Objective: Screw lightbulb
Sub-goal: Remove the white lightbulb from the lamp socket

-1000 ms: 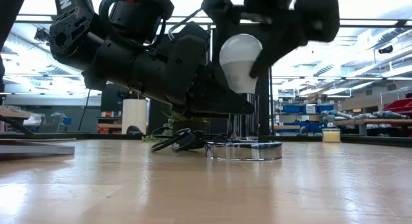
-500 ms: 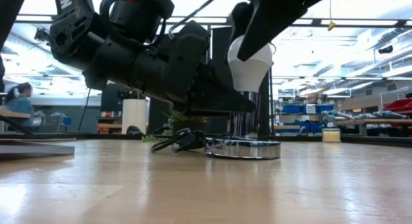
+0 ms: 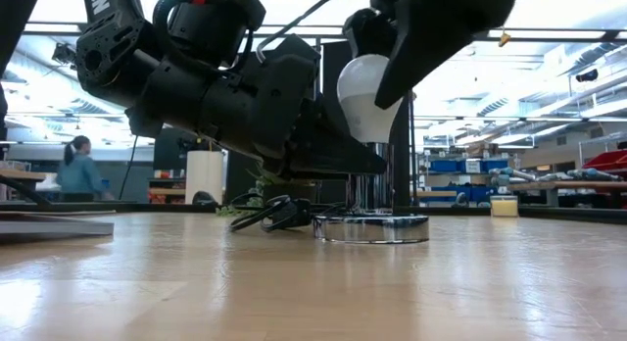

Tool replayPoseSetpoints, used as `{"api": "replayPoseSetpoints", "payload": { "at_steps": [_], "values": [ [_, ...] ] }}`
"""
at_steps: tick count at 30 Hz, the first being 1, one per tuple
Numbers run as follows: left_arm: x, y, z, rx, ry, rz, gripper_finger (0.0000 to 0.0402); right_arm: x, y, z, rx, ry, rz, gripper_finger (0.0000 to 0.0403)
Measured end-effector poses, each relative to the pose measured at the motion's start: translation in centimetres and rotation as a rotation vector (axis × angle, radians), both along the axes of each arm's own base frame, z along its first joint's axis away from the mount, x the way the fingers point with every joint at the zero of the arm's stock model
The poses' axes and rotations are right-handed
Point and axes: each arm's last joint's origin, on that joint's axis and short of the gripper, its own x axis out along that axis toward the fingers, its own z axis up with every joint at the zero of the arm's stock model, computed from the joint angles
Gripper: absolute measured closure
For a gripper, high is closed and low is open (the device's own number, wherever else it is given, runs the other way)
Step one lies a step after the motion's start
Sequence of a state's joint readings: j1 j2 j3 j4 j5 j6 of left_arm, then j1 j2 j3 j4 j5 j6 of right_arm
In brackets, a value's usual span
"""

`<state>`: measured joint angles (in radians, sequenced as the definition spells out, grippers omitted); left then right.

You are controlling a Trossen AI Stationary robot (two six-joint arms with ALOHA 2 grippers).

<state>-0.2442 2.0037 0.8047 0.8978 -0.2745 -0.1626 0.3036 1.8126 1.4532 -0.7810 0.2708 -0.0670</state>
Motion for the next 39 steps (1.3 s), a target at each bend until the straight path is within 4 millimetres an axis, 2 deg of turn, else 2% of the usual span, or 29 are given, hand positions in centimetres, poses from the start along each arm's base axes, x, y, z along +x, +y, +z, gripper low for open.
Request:
{"api": "replayPoseSetpoints", "payload": {
  "at_steps": [3, 8, 12, 15, 21, 31, 35, 39],
  "values": [
    [0.0, 0.0, 0.0, 0.000, 0.000, 0.000, 0.0208, 0.4, -1.0, 0.0, 0.052, 0.004, -0.027, 0.0047],
    [0.0, 0.0, 0.0, -0.002, -0.001, -0.001, 0.0208, 0.9, -2.7, -0.4, 0.240, 0.004, -0.181, 0.0095],
    [0.0, 0.0, 0.0, -0.002, -0.001, 0.002, 0.0208, 1.0, -3.0, -0.4, 0.277, 0.006, -0.214, 0.0125],
    [0.0, 0.0, 0.0, 0.000, -0.001, 0.000, 0.0208, 1.0, -2.8, -0.4, 0.230, 0.010, -0.102, 0.0133],
    [0.0, 0.0, 0.0, 0.019, 0.000, -0.005, 0.0208, 0.9, -2.3, -0.4, 0.062, 0.036, 0.318, 0.0119],
    [0.0, 0.0, 0.0, 0.035, 0.000, -0.020, 0.0208, 1.0, -2.7, -0.4, -0.209, 0.058, 0.846, 0.0117],
    [0.0, 0.0, 0.0, 0.045, 0.000, -0.026, 0.0208, 0.9, -2.7, -0.4, -0.254, 0.063, 0.923, 0.0116],
    [0.0, -0.1, 0.0, 0.046, -0.001, -0.035, 0.0208, 0.9, -2.2, -0.4, -0.224, 0.055, 0.852, 0.0110]
  ]
}}
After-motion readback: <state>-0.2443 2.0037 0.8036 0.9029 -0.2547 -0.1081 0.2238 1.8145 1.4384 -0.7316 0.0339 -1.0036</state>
